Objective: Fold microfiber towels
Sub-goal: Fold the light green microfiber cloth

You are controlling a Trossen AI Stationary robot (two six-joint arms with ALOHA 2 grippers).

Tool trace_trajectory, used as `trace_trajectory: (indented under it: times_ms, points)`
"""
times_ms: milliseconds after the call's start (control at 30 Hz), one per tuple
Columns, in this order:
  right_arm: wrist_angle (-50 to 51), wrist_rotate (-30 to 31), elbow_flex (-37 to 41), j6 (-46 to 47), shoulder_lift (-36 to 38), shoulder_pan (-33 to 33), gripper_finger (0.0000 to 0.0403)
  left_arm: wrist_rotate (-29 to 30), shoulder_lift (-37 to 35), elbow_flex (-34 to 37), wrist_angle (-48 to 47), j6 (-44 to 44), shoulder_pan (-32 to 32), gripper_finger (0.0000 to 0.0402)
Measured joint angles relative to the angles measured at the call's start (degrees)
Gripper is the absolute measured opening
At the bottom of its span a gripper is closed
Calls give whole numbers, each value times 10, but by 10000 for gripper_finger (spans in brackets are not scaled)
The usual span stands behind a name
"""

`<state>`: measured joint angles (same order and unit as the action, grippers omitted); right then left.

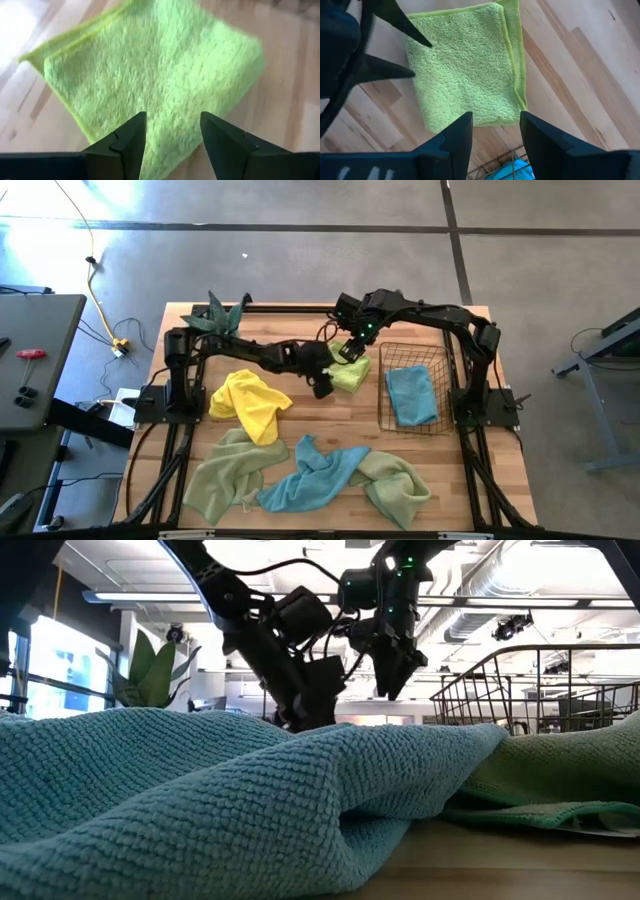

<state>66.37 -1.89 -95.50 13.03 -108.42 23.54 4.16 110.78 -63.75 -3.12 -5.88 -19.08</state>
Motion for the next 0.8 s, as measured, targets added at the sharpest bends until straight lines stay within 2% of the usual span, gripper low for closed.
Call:
trace_trajectory:
  times_ms: [467,700,800]
  points:
    - [-1,0,0,4,0,-1,158,46,-12,28,-171,19,-24,172]
    - [-8,0,0,5,0,-1,158,68,-99,34,-236,33,-34,172]
    - [-12,-3,0,5,0,-2,158,52,-151,34,-259,30,-36,172]
